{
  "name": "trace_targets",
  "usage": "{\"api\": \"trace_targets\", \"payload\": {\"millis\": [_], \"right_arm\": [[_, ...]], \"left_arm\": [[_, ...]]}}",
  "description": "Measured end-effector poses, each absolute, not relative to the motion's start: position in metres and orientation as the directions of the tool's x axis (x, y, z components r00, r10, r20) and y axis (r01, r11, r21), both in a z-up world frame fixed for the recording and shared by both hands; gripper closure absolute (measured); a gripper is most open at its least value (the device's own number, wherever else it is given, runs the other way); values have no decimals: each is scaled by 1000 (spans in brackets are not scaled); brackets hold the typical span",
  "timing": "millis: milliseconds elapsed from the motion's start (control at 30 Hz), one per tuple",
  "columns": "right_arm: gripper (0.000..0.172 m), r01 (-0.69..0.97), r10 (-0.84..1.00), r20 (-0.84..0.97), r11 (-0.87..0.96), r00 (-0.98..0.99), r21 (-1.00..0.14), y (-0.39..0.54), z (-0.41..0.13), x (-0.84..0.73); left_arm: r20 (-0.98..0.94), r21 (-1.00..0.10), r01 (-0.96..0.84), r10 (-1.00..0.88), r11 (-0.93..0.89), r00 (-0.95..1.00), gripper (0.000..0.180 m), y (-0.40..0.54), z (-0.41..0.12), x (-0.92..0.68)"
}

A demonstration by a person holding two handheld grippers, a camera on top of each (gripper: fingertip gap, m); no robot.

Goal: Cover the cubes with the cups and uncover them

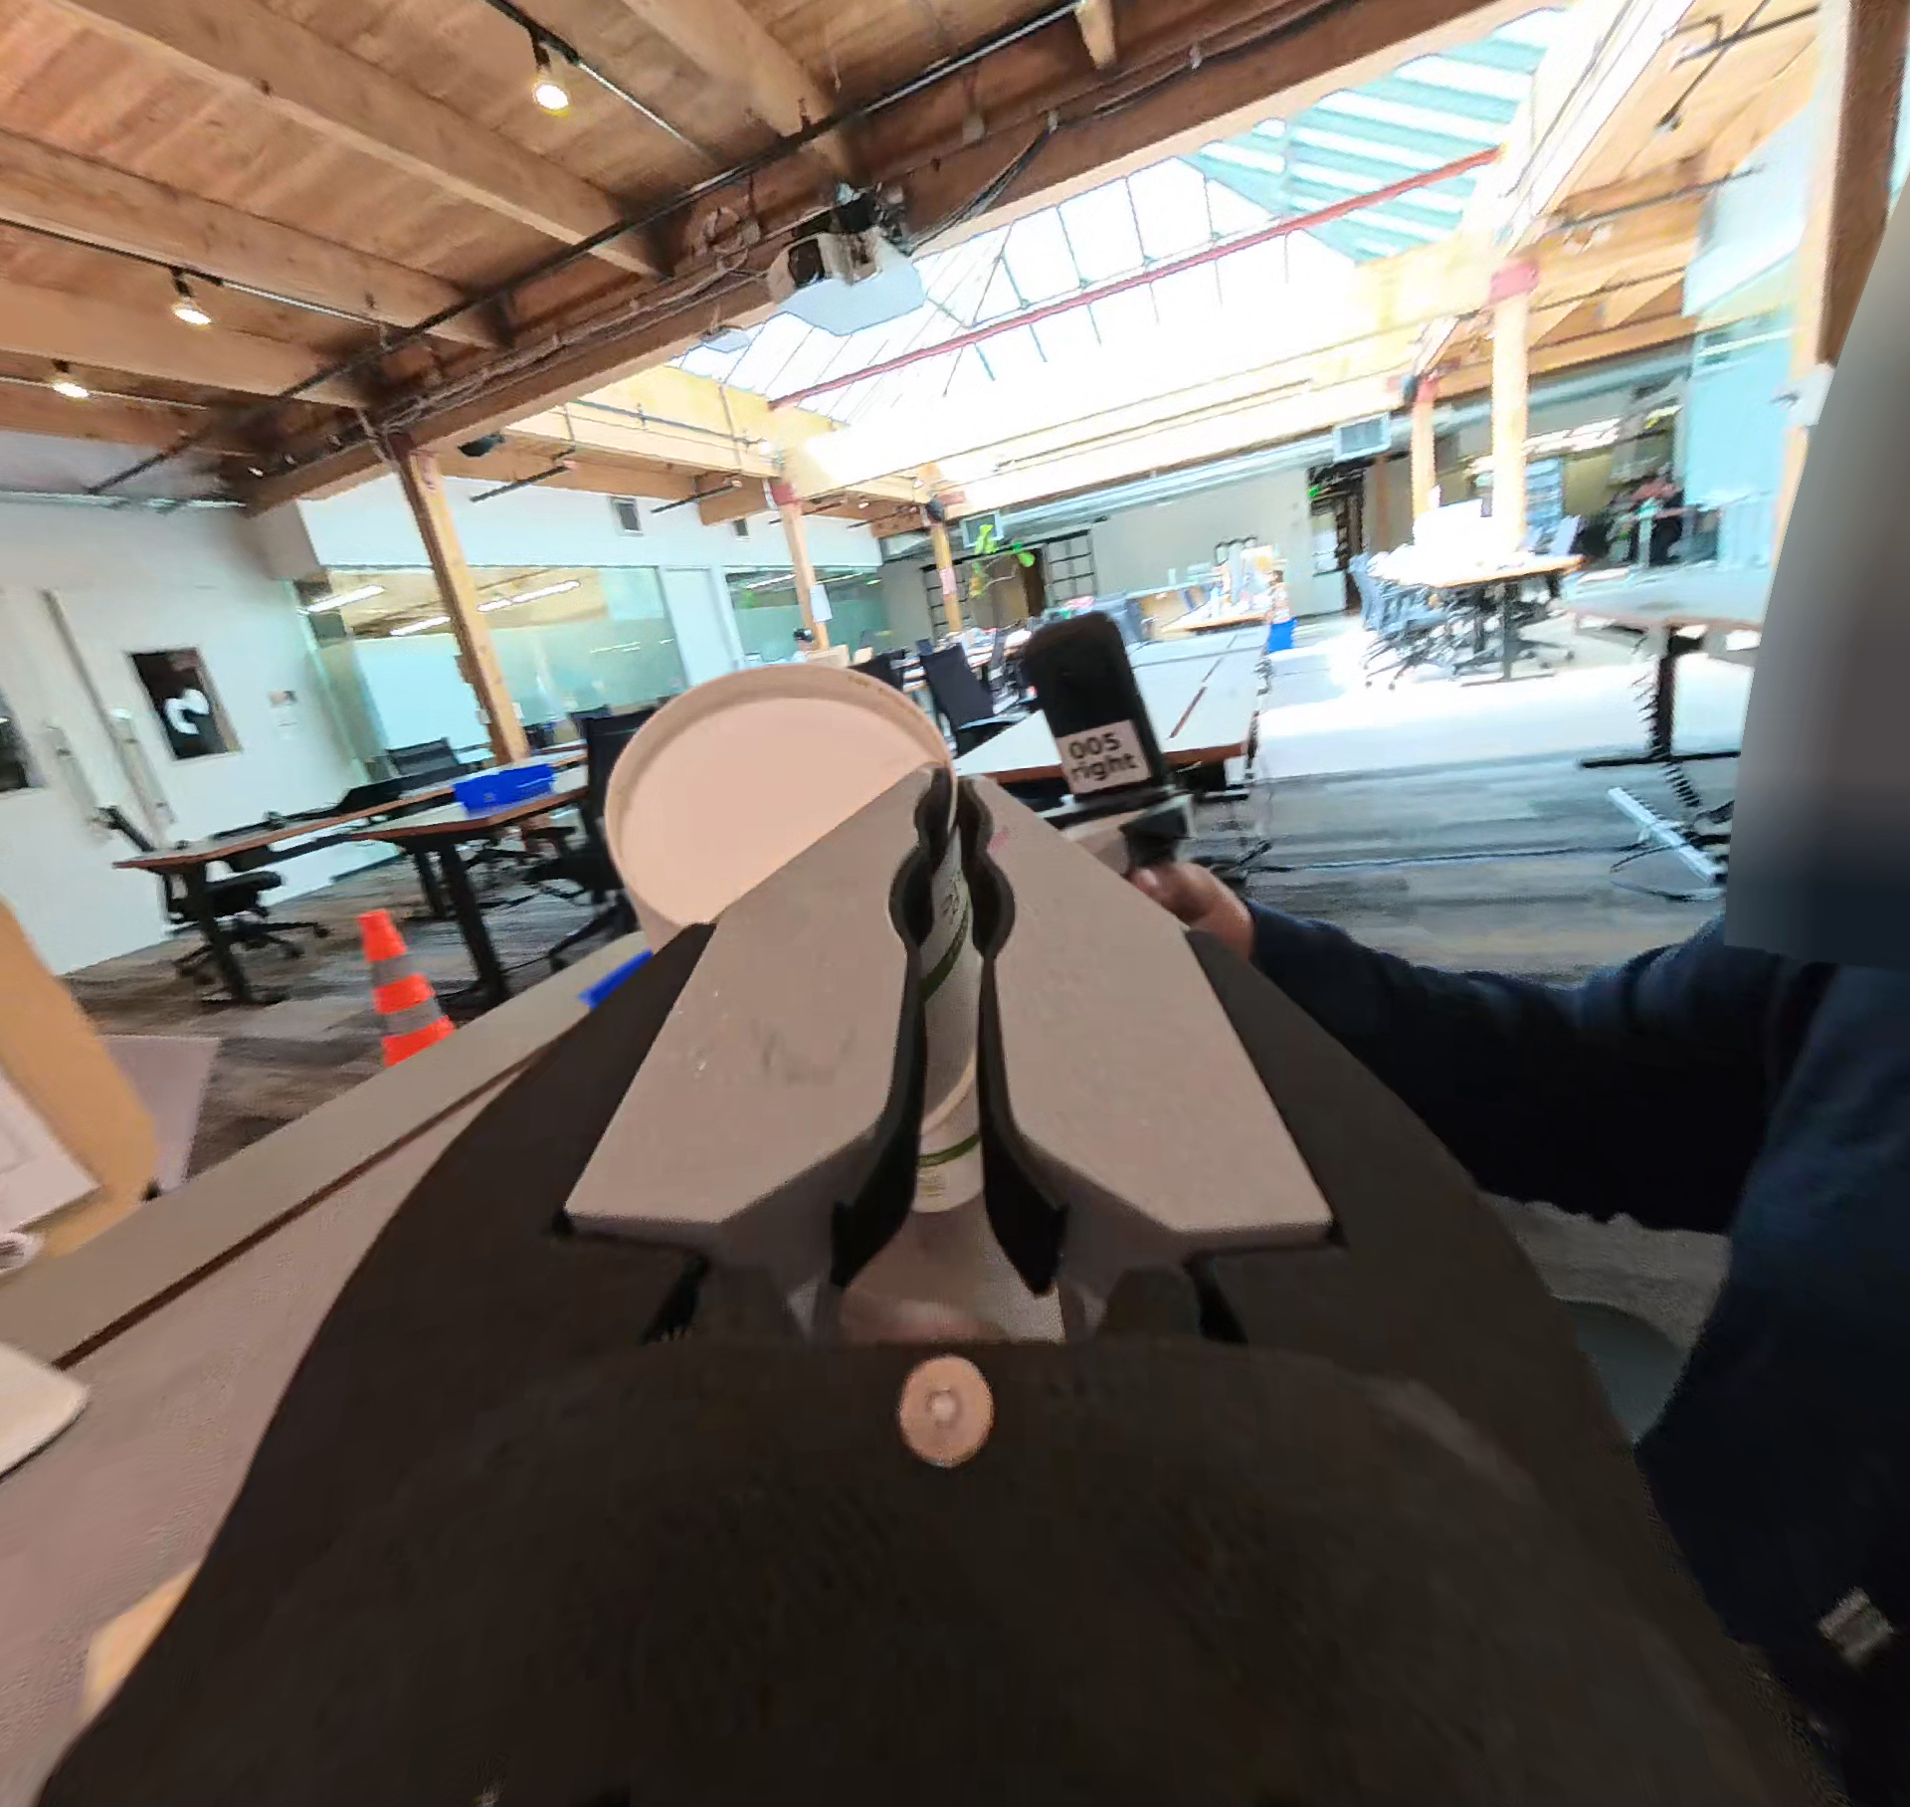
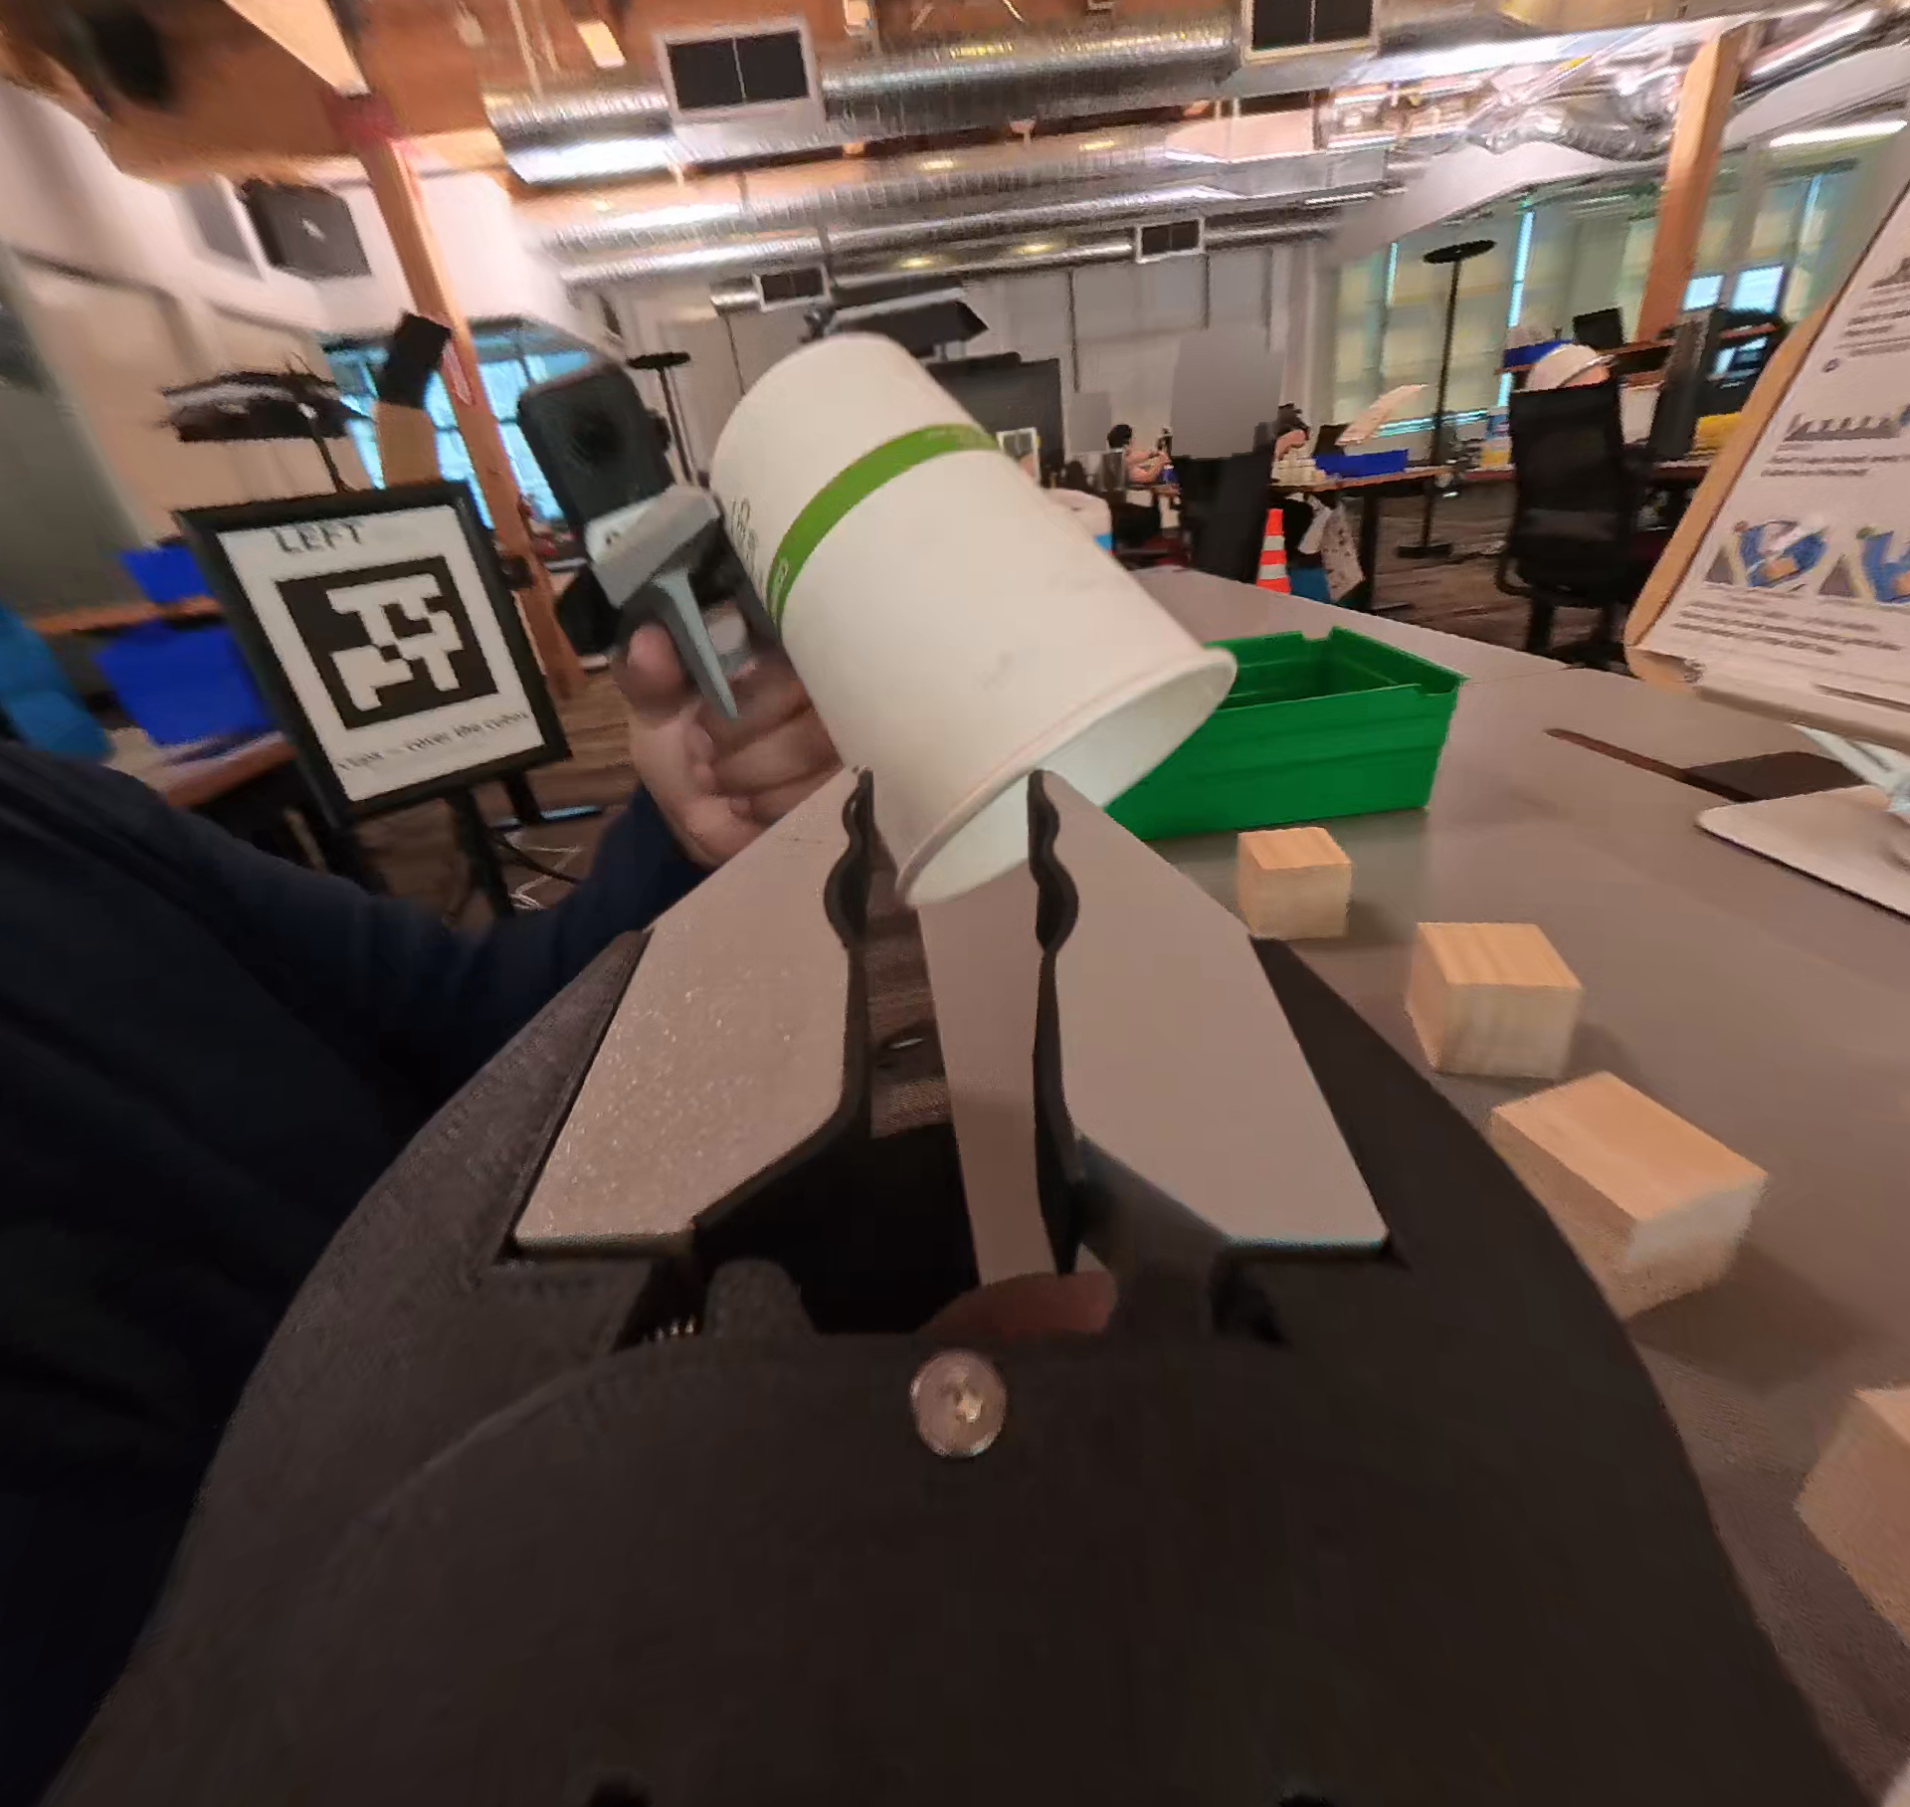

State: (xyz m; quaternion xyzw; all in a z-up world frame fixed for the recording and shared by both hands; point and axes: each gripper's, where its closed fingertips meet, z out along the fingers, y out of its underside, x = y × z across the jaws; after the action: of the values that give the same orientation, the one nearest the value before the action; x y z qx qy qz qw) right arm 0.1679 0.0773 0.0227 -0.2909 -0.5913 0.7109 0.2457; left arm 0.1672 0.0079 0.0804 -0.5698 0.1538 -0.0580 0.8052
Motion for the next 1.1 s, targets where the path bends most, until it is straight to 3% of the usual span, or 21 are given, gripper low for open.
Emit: {"api": "trace_targets", "payload": {"millis": [167,267,333,467,567,667,733,800,933,1100], "right_arm": [[159,62,590,-213,-266,-779,-962,81,26,177],[172,49,546,-214,-301,-810,-952,94,43,195],[172,8,664,-134,-190,-736,-982,112,45,194],[172,50,872,109,150,-477,-987,167,49,192],[172,165,888,341,404,-309,-900,203,55,198],[172,344,837,470,544,-279,-765,225,50,204],[172,441,813,487,583,-320,-683,228,42,208],[172,506,791,487,612,-371,-608,227,33,211],[172,619,753,482,650,-448,-440,231,5,210],[170,672,750,357,660,-557,-338,221,-52,200]], "left_arm": [[-58,-928,94,-389,360,919,180,7,67,168],[-42,-969,45,-344,242,938,178,23,37,151],[-67,-984,-25,-242,174,968,180,38,10,131],[-126,-989,-126,-11,-76,992,169,67,-63,73],[-192,-961,-169,90,-218,977,166,85,-109,40],[-229,-935,-175,149,-307,962,164,103,-134,13],[-236,-942,-177,188,-286,953,159,112,-128,2],[-259,-949,-205,224,-238,940,169,118,-121,-5],[-232,-946,-179,177,-270,957,170,127,-128,-3],[-260,-933,-212,137,-293,956,163,131,-133,1]]}}
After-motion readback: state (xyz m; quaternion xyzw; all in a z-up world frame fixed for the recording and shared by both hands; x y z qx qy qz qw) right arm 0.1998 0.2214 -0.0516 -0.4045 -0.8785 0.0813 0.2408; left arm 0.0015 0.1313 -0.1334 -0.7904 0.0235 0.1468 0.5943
